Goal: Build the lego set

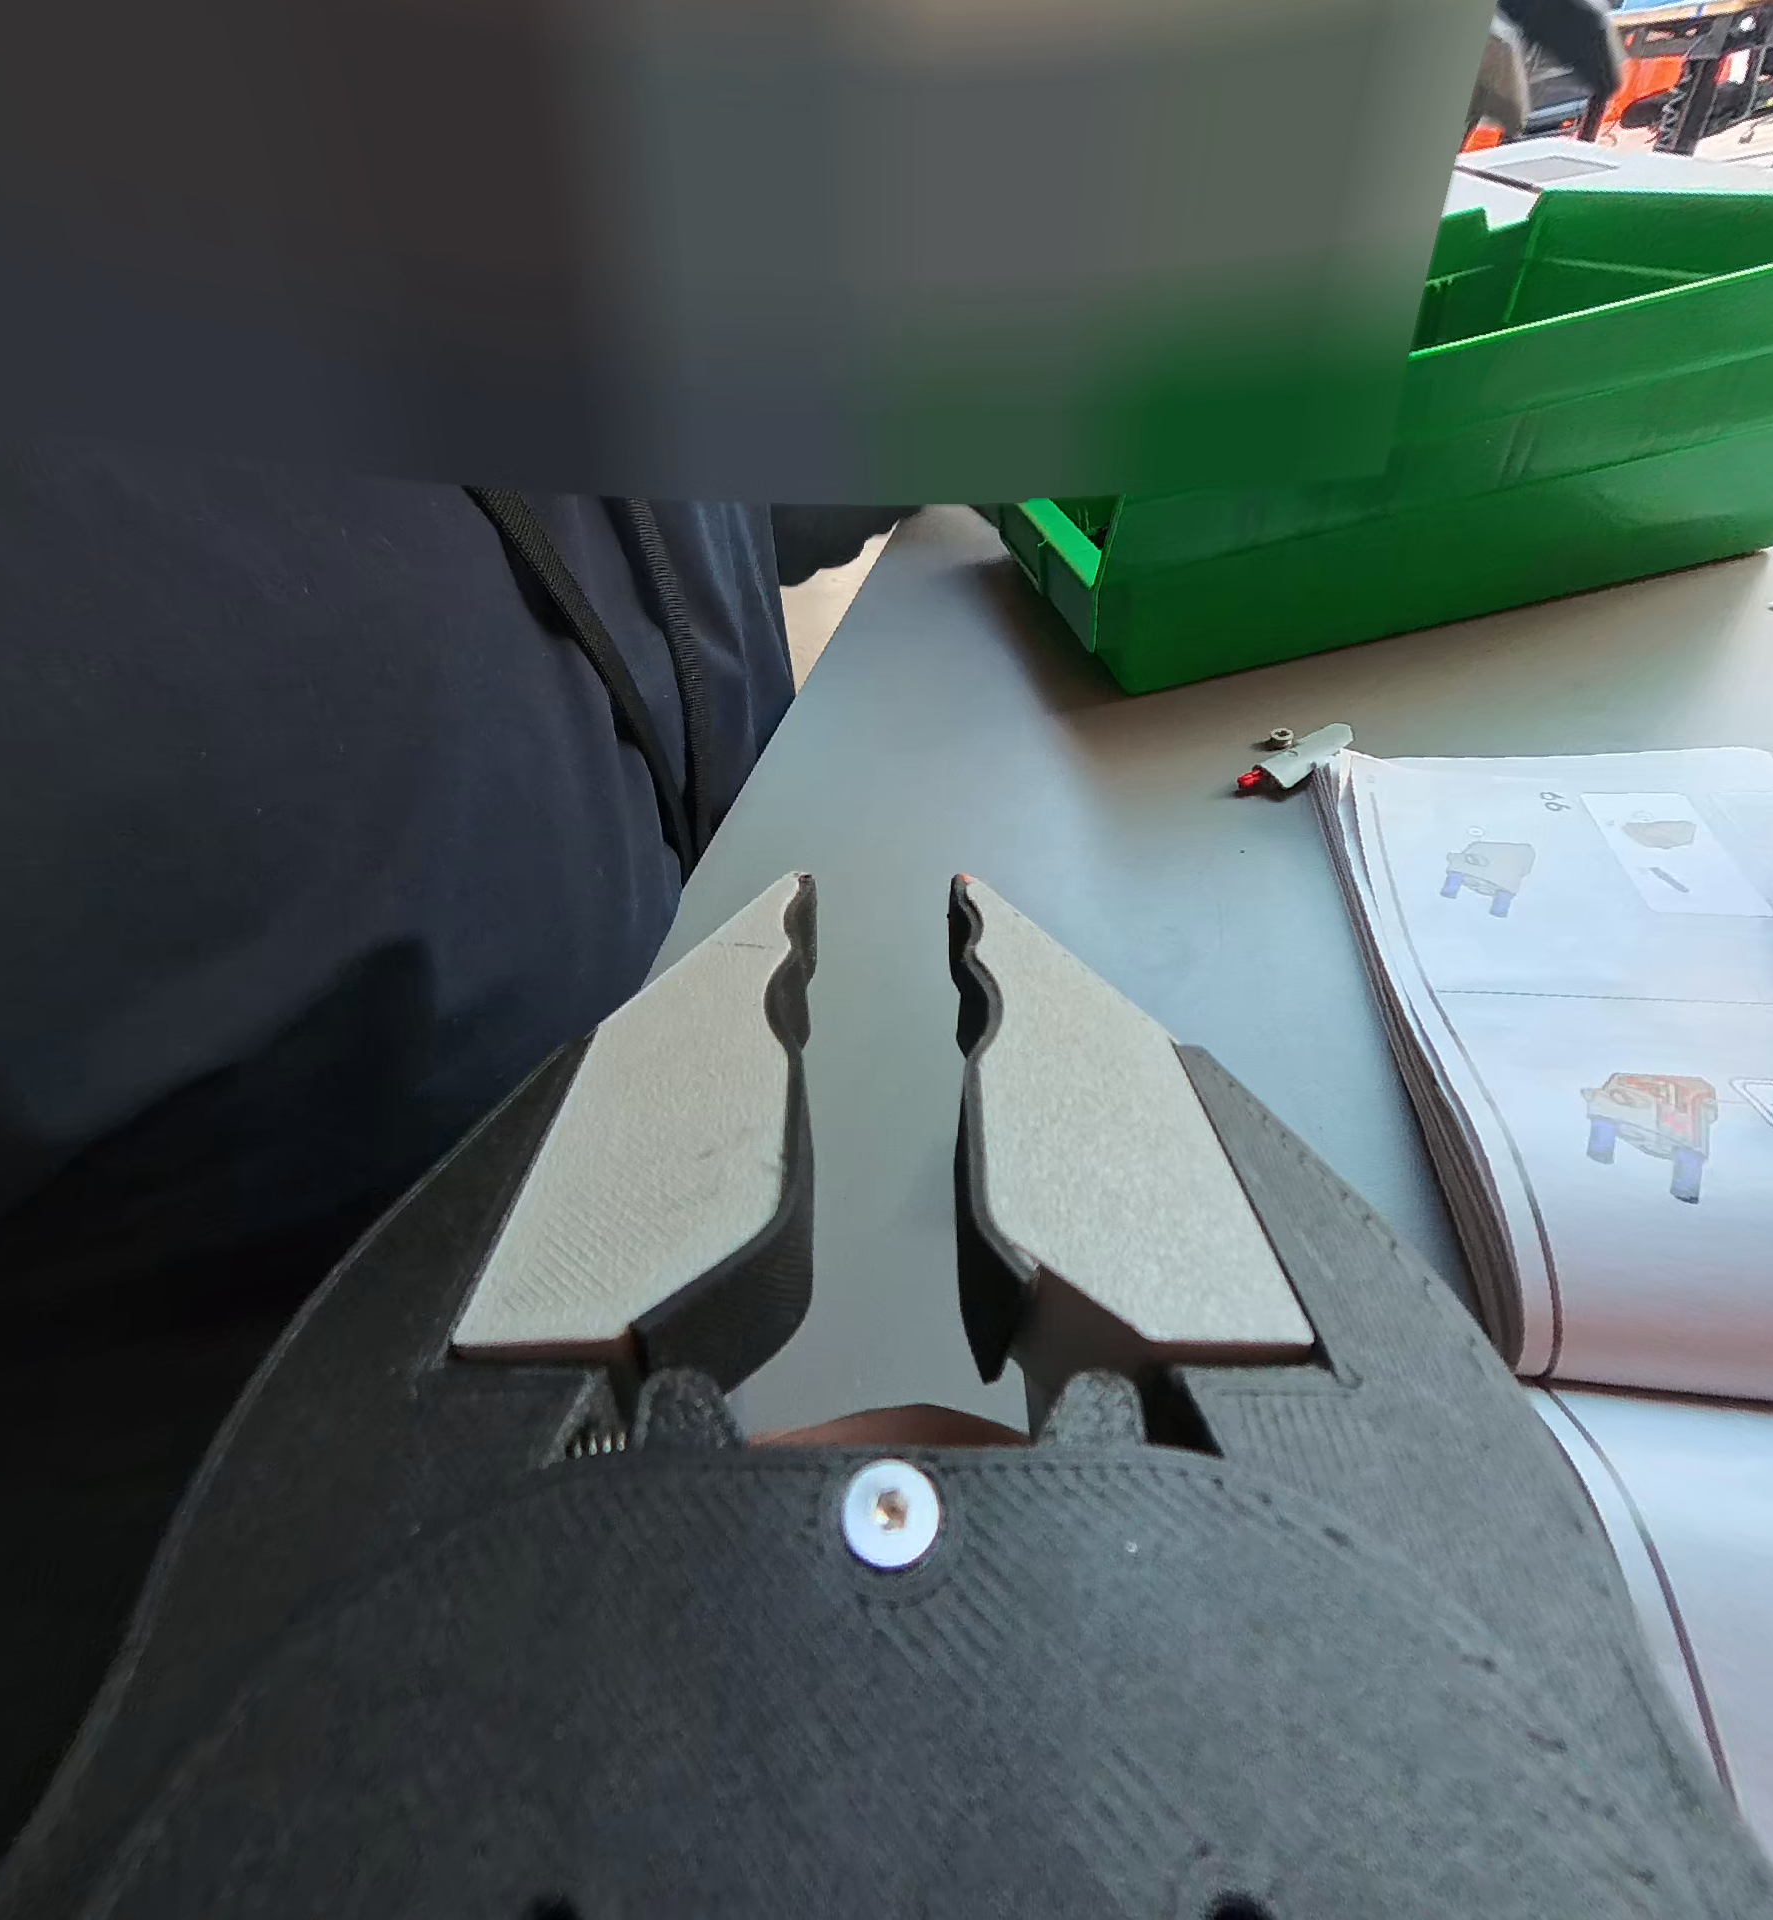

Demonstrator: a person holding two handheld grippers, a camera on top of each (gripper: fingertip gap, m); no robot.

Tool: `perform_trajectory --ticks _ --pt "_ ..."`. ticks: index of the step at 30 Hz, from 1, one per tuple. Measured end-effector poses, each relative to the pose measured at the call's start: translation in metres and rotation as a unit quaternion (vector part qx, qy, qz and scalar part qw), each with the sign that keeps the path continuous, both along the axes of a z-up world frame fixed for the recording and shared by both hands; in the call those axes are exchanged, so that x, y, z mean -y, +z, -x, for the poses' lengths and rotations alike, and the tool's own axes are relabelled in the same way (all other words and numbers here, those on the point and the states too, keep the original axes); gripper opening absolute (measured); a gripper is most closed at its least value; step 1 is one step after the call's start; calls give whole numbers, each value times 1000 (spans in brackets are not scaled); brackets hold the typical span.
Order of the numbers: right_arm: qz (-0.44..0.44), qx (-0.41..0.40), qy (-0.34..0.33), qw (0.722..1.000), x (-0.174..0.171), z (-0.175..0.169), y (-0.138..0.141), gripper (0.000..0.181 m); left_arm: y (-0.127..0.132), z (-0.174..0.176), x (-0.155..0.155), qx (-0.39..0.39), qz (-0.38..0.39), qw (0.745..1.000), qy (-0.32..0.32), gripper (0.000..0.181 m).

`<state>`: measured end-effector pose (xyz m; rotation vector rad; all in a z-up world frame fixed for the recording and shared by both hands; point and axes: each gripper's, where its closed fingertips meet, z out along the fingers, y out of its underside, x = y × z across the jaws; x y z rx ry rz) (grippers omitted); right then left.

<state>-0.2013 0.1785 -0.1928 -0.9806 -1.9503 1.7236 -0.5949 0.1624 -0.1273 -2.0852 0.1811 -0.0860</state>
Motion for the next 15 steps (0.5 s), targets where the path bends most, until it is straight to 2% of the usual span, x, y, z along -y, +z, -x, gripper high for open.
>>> perform_trajectory --ticks 4,6,8,9,12,14,15 --pt "-1 0 0 1000 0 0 0 22 -33 -22 -1 -26 137 987 -74 41" --pt "-2 0 2 1000 1 0 -1 22 -51 -36 -7 -49 193 973 -114 47" --pt "-2 3 3 1000 1 0 -1 22 -71 -43 -15 -80 254 954 -140 62" --pt "0 4 4 1000 1 0 -1 22 -80 -44 -21 -108 277 943 -151 67" --pt "6 3 5 1000 1 0 0 22 -104 -39 -35 -224 314 901 -197 59" --pt "0 -2 3 1000 1 -1 0 21 -129 -31 -24 -264 376 857 -232 57" --pt "-3 -4 2 1000 2 -1 0 21 -139 -30 -17 -263 403 843 -240 68"
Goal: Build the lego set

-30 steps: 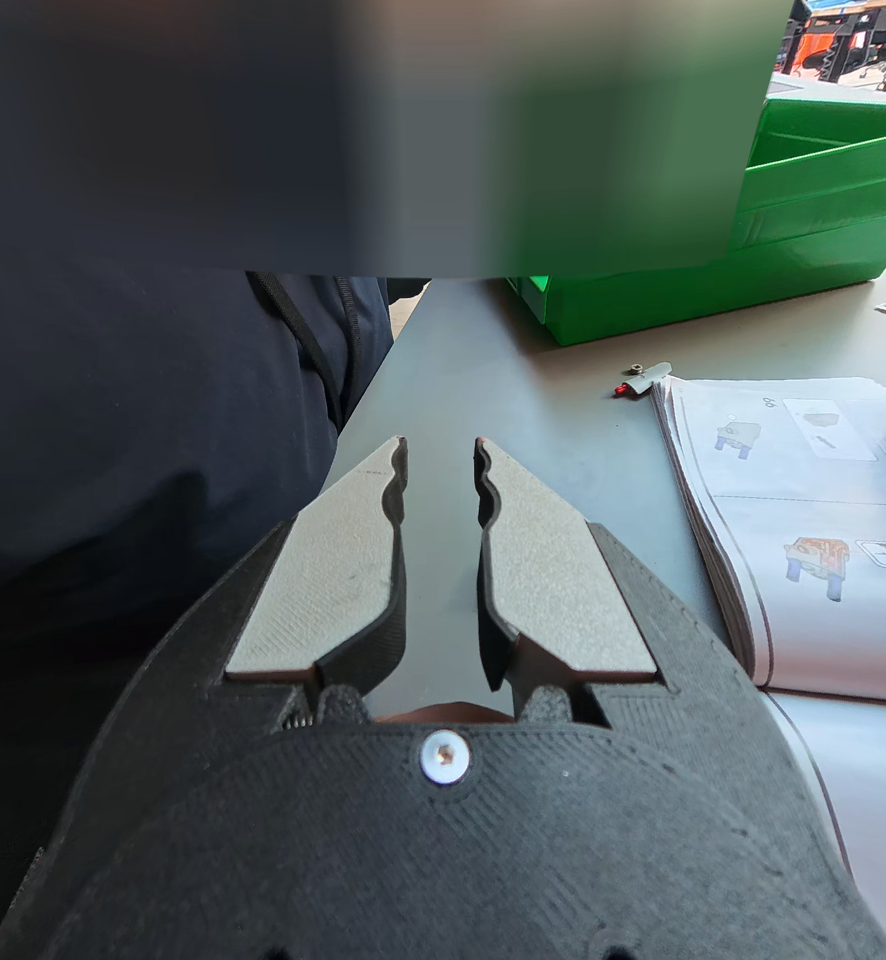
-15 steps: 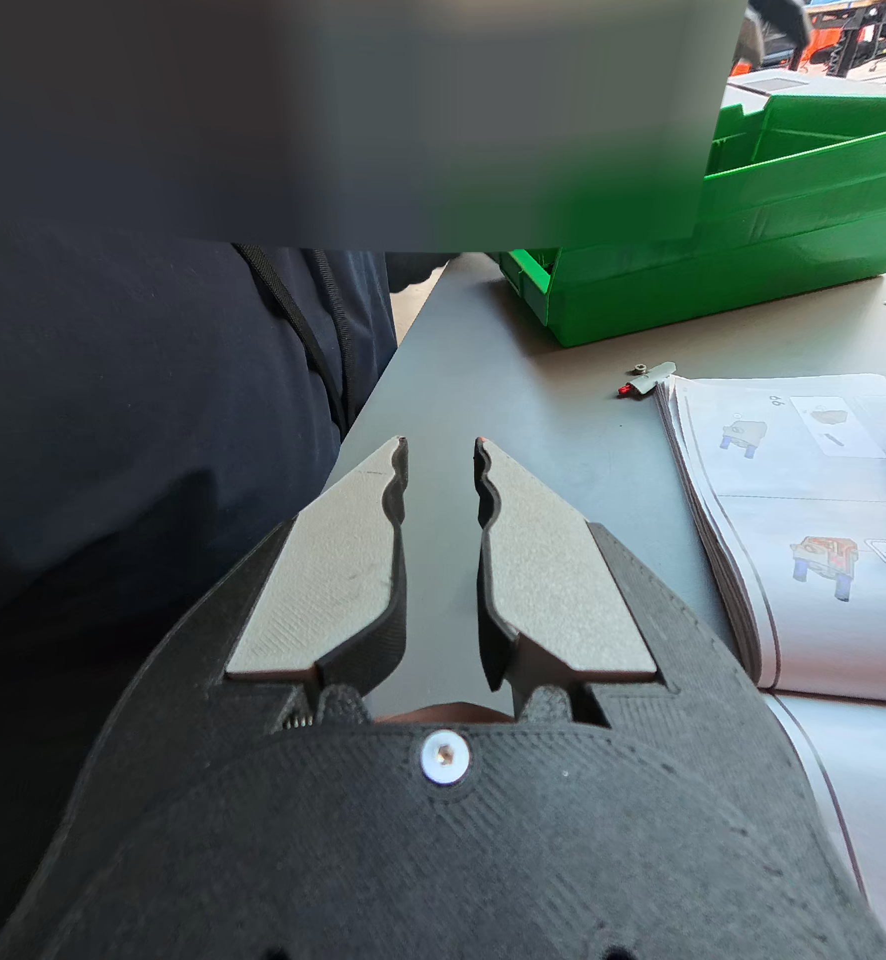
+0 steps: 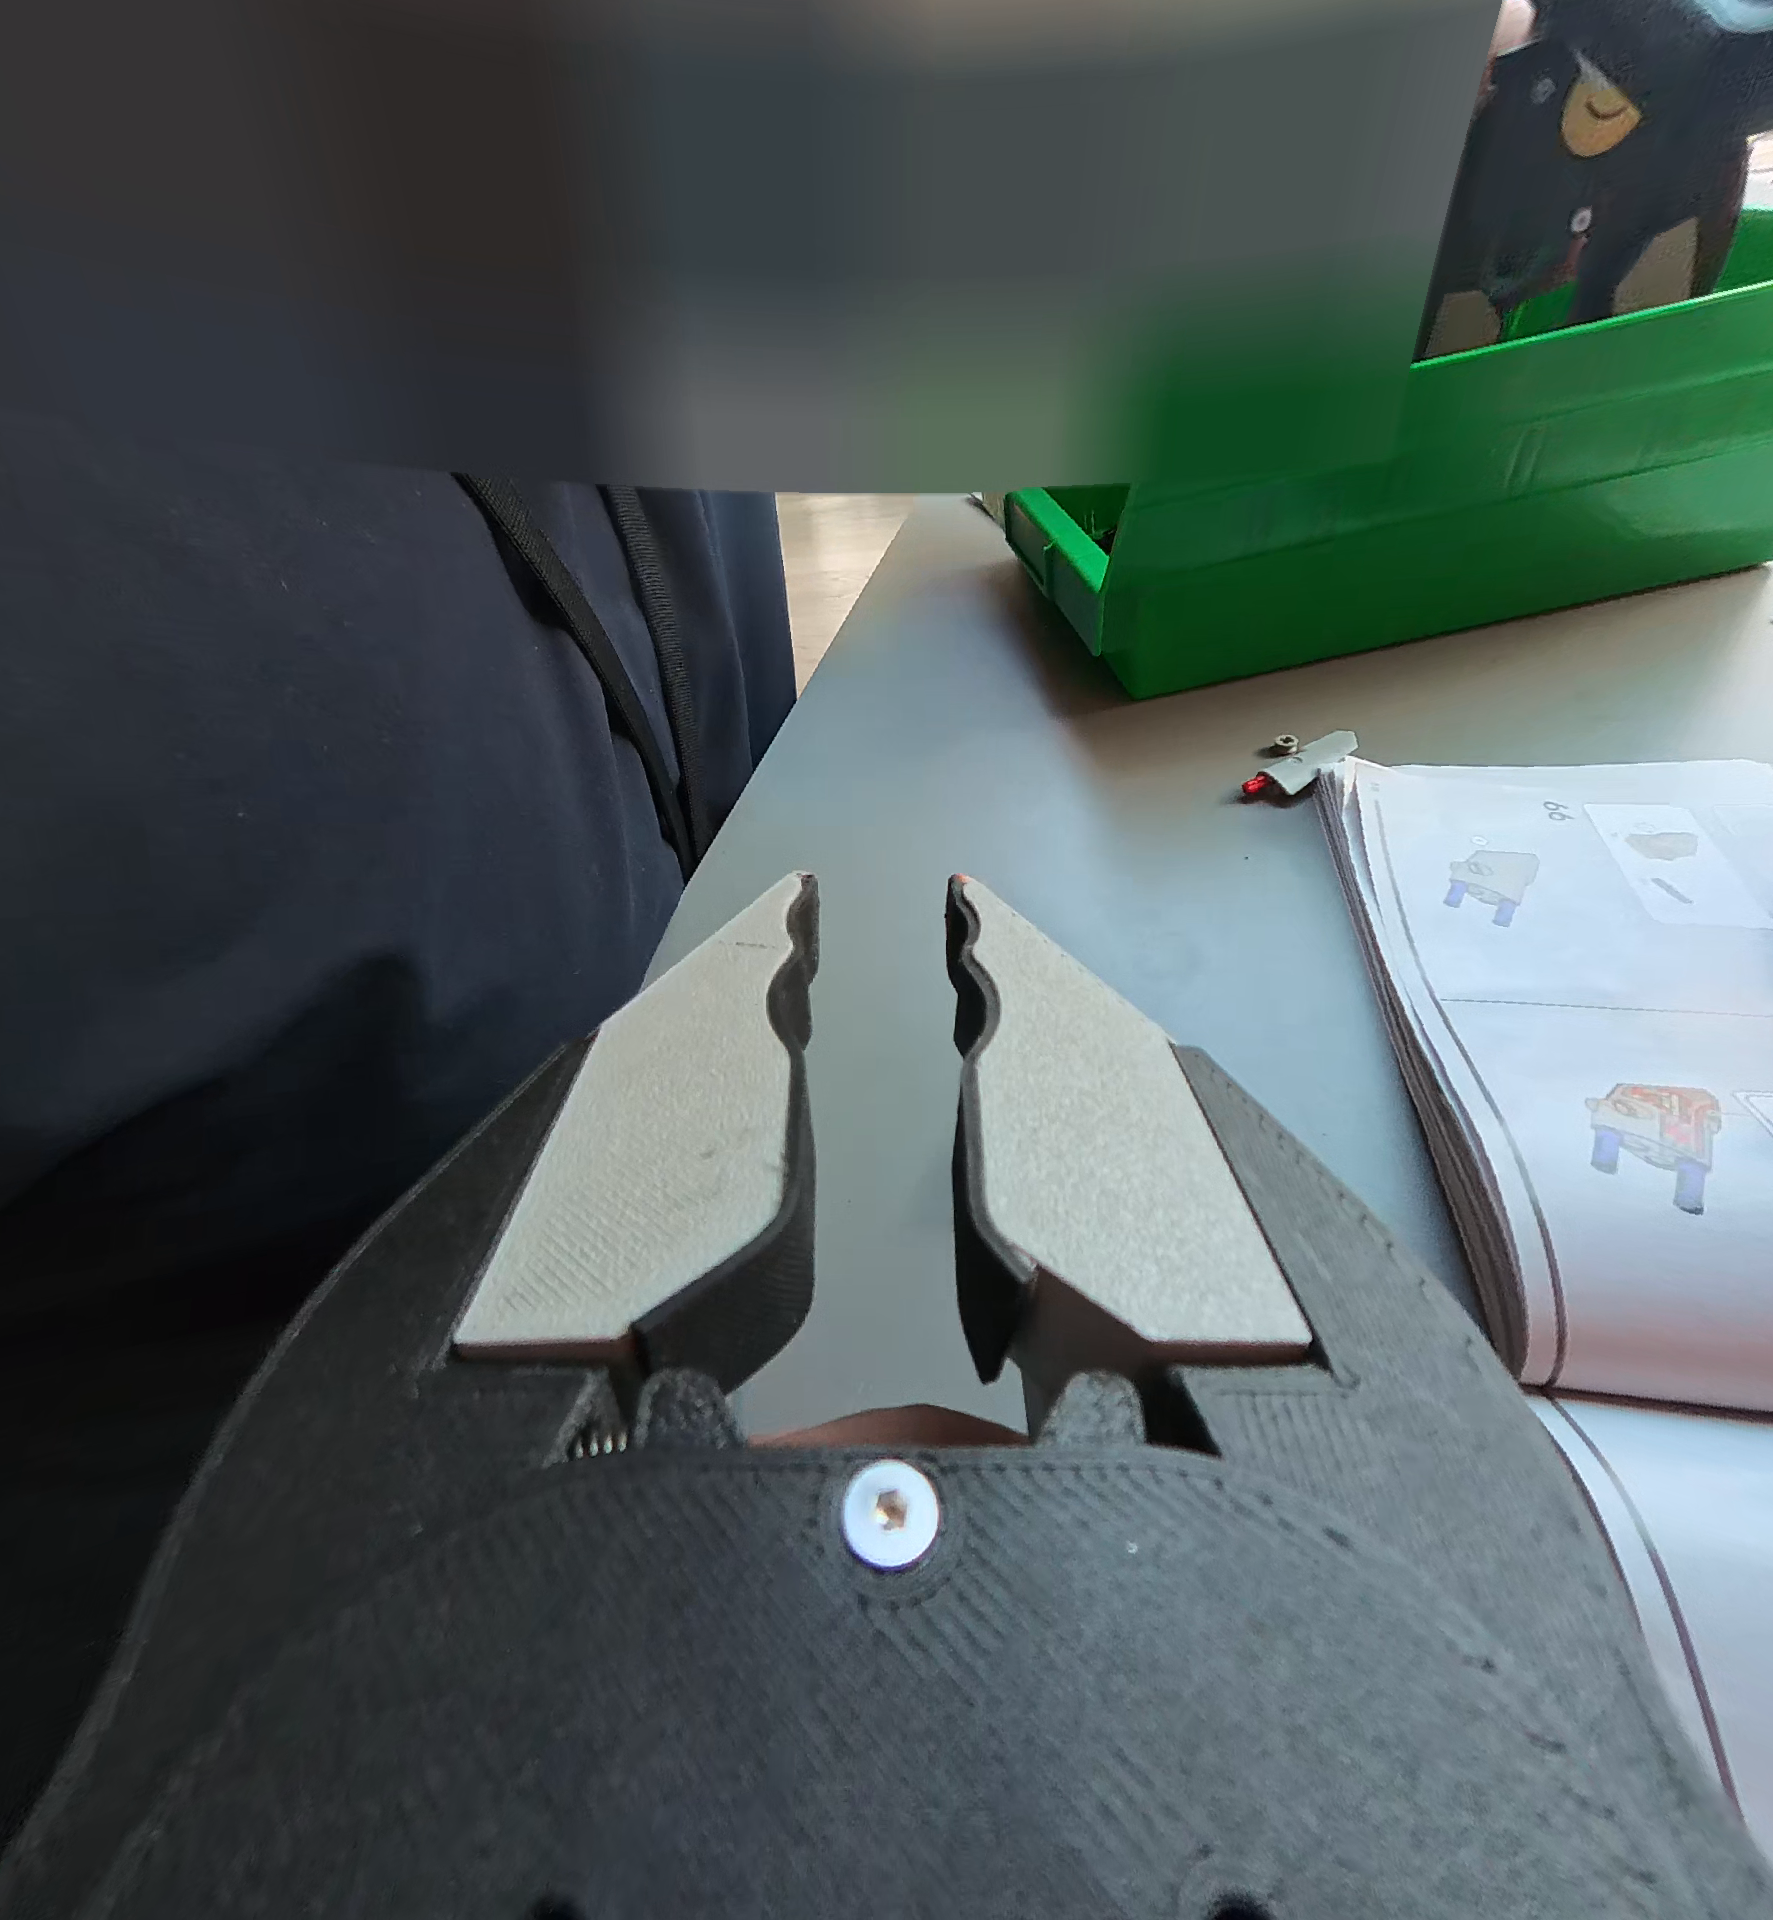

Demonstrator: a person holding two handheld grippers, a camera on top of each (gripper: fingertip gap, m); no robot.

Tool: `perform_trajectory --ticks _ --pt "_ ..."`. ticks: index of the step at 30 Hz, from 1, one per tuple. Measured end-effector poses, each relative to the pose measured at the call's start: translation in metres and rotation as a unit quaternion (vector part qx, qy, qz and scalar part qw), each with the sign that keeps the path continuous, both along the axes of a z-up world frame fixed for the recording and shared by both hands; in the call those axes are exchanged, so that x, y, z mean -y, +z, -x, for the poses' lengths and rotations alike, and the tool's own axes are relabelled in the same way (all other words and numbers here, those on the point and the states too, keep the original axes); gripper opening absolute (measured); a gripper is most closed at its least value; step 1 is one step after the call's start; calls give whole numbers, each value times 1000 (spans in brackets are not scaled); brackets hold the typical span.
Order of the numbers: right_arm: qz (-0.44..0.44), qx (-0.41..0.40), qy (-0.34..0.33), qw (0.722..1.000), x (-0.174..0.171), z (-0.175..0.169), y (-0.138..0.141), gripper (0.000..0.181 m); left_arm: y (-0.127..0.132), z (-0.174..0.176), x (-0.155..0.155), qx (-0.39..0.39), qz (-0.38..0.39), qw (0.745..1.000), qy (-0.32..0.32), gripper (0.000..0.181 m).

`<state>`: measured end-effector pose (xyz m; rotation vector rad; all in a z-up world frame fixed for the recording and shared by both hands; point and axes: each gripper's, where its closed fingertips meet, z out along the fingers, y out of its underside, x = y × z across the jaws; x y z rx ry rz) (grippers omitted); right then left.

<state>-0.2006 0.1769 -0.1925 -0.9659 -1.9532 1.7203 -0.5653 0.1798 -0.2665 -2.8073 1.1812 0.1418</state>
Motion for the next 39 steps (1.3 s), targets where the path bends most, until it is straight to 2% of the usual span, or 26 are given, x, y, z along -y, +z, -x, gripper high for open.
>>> perform_trajectory --ticks 1,2,3,6,9,11,13,16,18,21,24,27,30,33,35,37,39 --pt "-3 -1 0 1000 1 0 0 21 -2 -2 0 4 6 1000 -6 73" --pt "-4 0 1 1000 1 0 -1 21 0 -5 -3 15 3 1000 -8 65" --pt "-3 2 3 1000 2 0 -1 21 1 -5 -7 18 -4 1000 -6 50" --pt "0 6 10 1000 3 -1 -1 21 -1 9 -8 -4 1 1000 -2 30" --pt "-3 1 9 1000 4 -2 -1 20 8 10 -3 19 0 1000 15 26" --pt "-2 1 9 1000 4 -2 0 20 26 17 -4 19 -26 999 25 27" --pt "-1 2 12 1000 5 -2 0 20 56 30 -6 17 -63 997 48 28" --pt "-4 3 13 1000 6 -2 -1 20 100 36 -11 67 -115 988 81 26" --pt "-4 4 13 1000 6 -2 -1 20 112 37 -12 77 -132 984 90 27" --pt "-7 0 10 1000 6 -2 -1 20 91 4 5 139 -75 983 98 29" --pt "-3 -4 7 1000 5 -2 1 20 53 -10 33 114 -6 989 97 29" --pt "2 1 10 1000 4 -2 1 20 44 -2 38 110 -8 987 115 44" --pt "-5 2 10 1000 6 -2 -1 19 59 12 43 111 -8 986 121 51" --pt "-7 3 10 1000 6 -2 -1 19 66 40 41 45 -34 995 78 59" --pt "-5 5 11 1000 6 -2 -1 19 55 52 38 15 -21 998 55 74" --pt "-5 3 10 1000 6 -2 -1 19 32 53 46 6 30 999 38 71" --pt "-6 0 9 1000 5 -2 -1 19 13 72 49 -69 52 996 34 69"
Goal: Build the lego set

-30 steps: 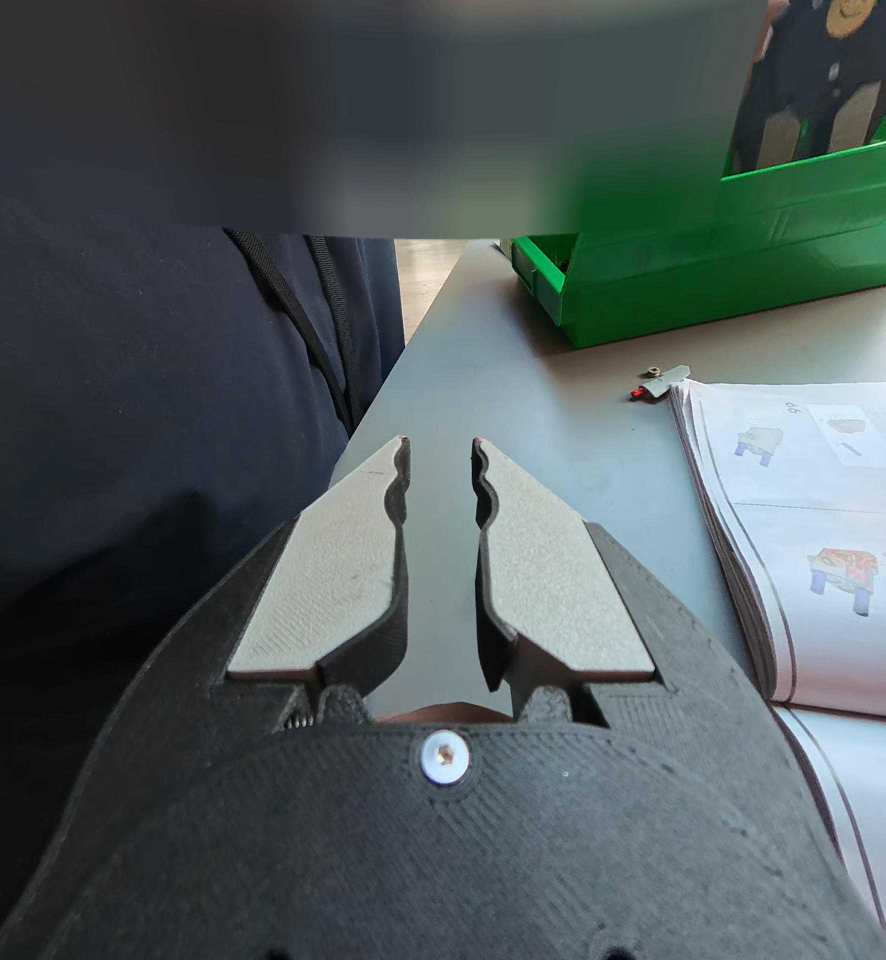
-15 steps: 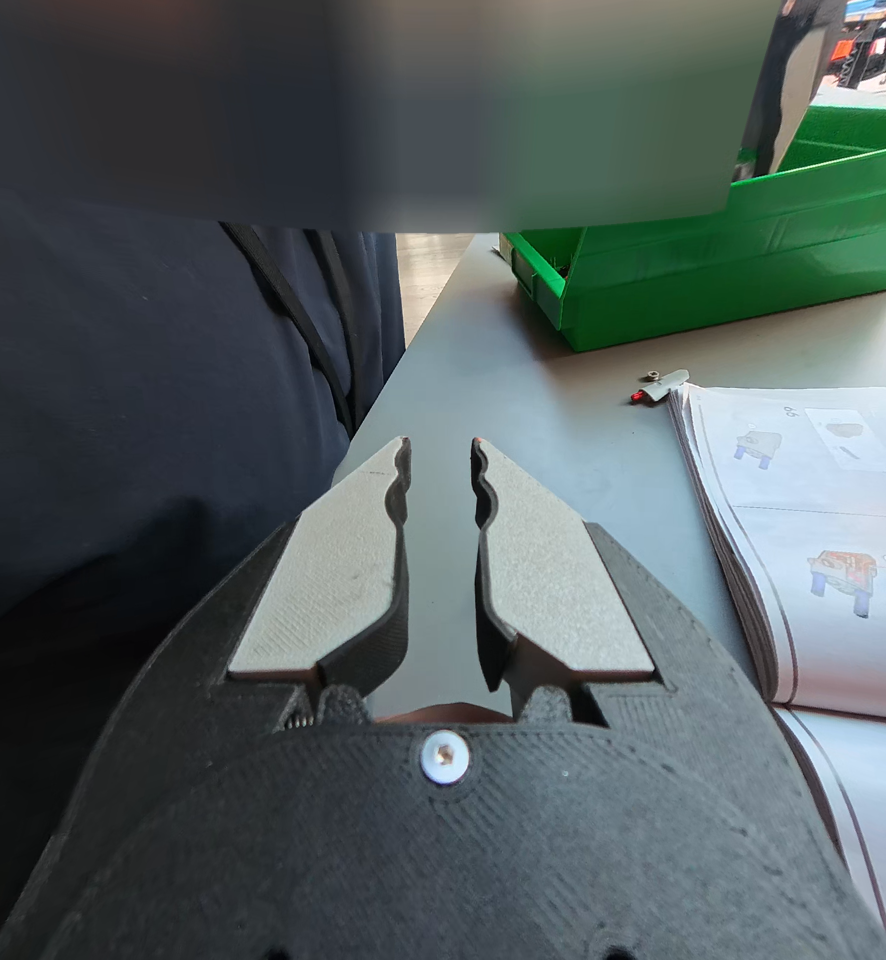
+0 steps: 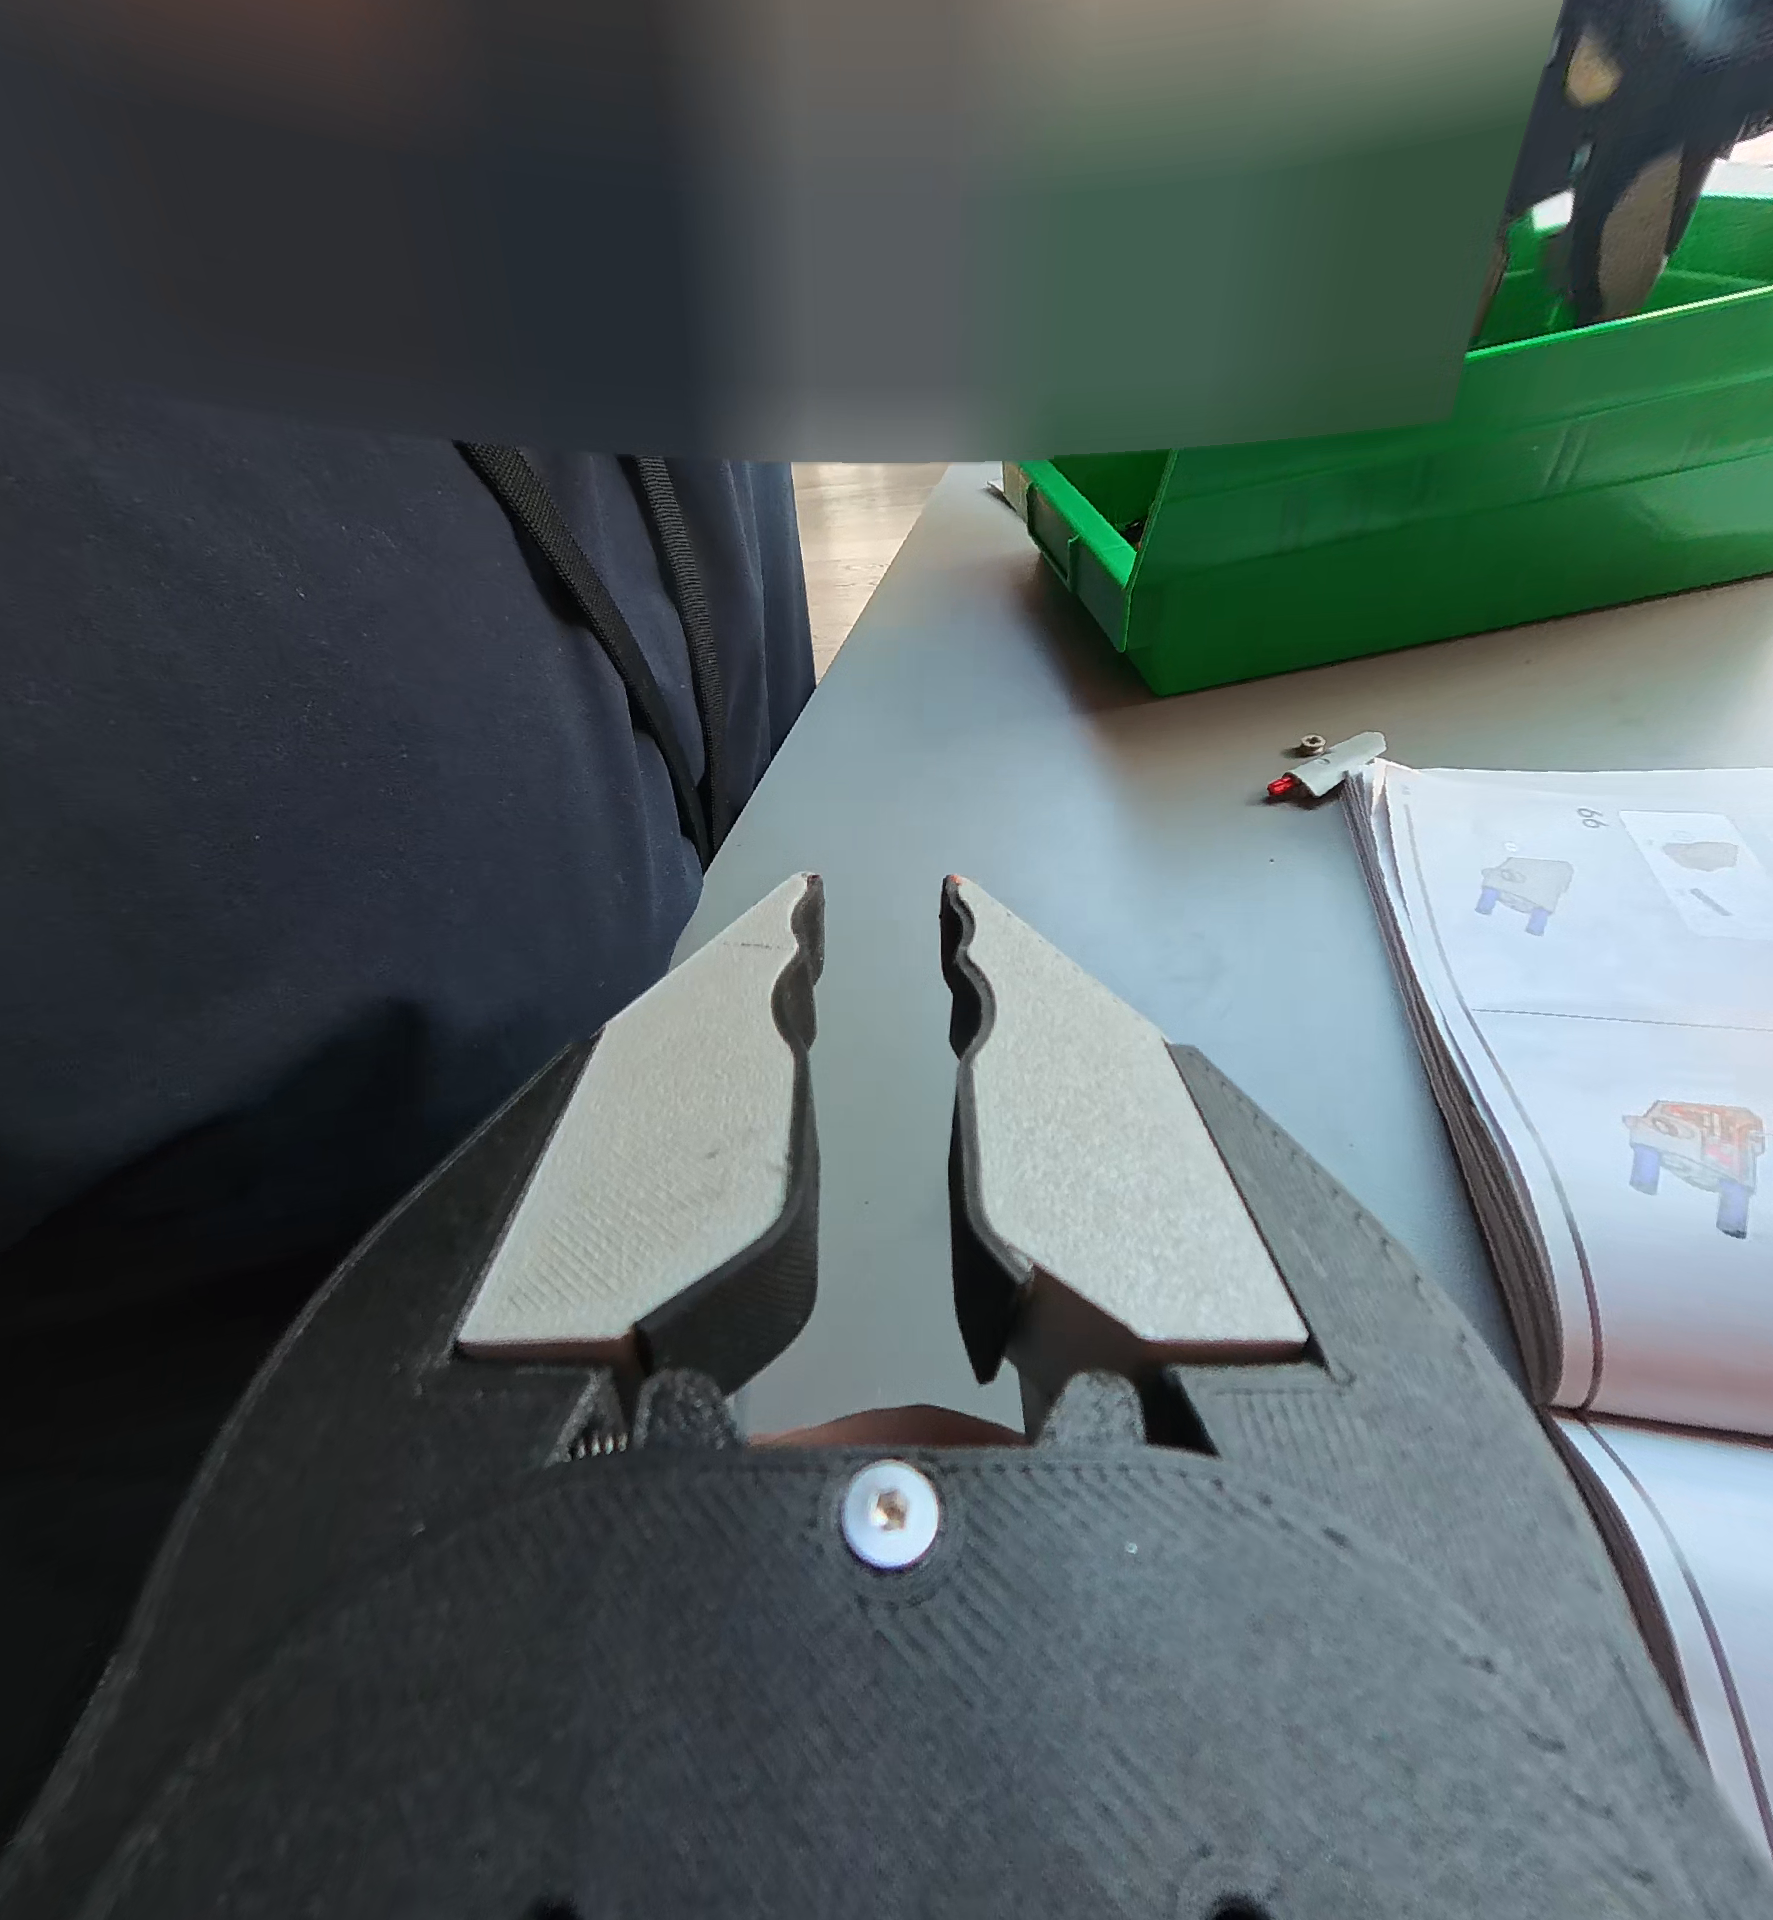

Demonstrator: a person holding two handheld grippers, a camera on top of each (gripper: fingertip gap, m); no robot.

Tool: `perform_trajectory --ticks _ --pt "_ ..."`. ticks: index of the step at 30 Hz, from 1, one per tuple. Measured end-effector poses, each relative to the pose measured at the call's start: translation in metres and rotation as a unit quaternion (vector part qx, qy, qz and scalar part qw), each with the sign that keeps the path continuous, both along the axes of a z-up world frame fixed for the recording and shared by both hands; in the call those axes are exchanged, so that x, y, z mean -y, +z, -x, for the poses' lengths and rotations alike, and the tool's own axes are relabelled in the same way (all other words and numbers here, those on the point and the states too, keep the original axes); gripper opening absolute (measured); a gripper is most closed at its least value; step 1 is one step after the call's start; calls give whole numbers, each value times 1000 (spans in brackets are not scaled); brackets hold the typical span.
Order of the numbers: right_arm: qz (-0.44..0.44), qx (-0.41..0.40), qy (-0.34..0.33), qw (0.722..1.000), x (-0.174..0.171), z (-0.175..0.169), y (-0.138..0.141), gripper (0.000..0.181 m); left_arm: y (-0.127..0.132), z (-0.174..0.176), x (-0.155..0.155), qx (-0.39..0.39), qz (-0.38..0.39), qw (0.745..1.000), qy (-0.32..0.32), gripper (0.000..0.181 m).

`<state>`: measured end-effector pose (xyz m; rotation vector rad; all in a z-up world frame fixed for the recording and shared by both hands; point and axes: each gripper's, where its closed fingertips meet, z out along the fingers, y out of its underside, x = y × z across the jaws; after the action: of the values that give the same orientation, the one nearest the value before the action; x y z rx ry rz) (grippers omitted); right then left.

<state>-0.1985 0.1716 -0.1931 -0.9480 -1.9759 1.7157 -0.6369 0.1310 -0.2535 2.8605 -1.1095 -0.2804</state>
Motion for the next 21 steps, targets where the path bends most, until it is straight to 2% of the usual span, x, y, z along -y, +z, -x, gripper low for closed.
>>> perform_trajectory --ticks 1,2,3,5,7,9,12,14,16,19,21 --pt "0 -1 0 1000 0 0 0 19 -4 7 -2 -28 -1 1000 -8 67" --pt "-1 -1 0 1000 0 0 0 19 -5 2 -4 -21 -6 1000 -6 63" --pt "-1 0 0 1000 0 0 0 19 -6 -7 -2 4 2 1000 4 31" --pt "-2 1 3 1000 1 -1 -1 19 -7 -9 0 16 4 999 29 27" --pt "-5 2 6 1000 3 -1 -1 19 4 -2 3 3 2 999 35 20" --pt "-6 1 6 1000 3 -1 -1 19 35 5 -2 0 -33 999 44 18" --pt "-3 -1 5 1000 3 -2 0 18 96 3 -11 39 -101 993 56 19" --pt "-5 0 6 1000 3 -2 -1 18 119 -4 -18 64 -132 987 60 19" --pt "-8 5 9 1000 5 -2 -3 18 106 -19 -19 93 -113 988 58 21" --pt "-12 6 11 1000 6 -2 -4 18 46 -27 -15 58 -48 996 57 25" --pt "-9 5 8 1000 4 -1 -3 18 13 -22 -13 13 -24 997 71 40"
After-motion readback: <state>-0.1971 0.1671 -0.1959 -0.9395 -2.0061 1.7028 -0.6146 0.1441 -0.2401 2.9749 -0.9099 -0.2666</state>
